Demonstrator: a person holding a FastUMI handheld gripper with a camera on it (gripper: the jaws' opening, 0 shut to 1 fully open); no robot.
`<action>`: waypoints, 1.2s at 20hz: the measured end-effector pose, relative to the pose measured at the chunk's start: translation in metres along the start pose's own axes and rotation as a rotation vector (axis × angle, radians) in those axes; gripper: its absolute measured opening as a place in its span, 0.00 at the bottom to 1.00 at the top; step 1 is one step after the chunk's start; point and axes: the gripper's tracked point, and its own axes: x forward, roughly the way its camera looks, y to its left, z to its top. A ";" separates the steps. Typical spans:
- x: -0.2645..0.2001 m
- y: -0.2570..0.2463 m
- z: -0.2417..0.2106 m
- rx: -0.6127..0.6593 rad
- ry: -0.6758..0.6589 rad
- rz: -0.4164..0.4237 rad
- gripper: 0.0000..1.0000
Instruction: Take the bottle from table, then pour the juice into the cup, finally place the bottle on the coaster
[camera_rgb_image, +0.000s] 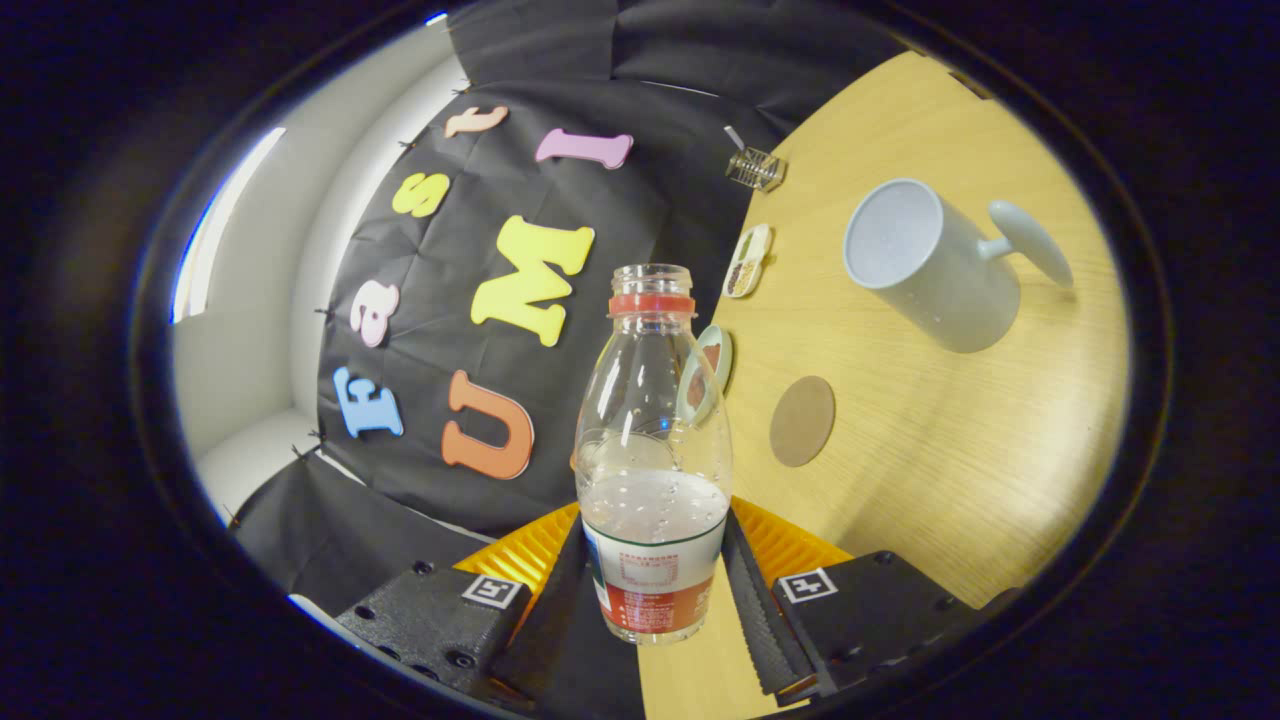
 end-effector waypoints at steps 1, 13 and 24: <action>0.004 0.001 0.003 0.030 0.004 0.000 0.78; 0.006 -0.004 0.035 0.311 0.026 0.003 0.78; -0.002 -0.005 0.054 0.449 0.008 0.032 0.78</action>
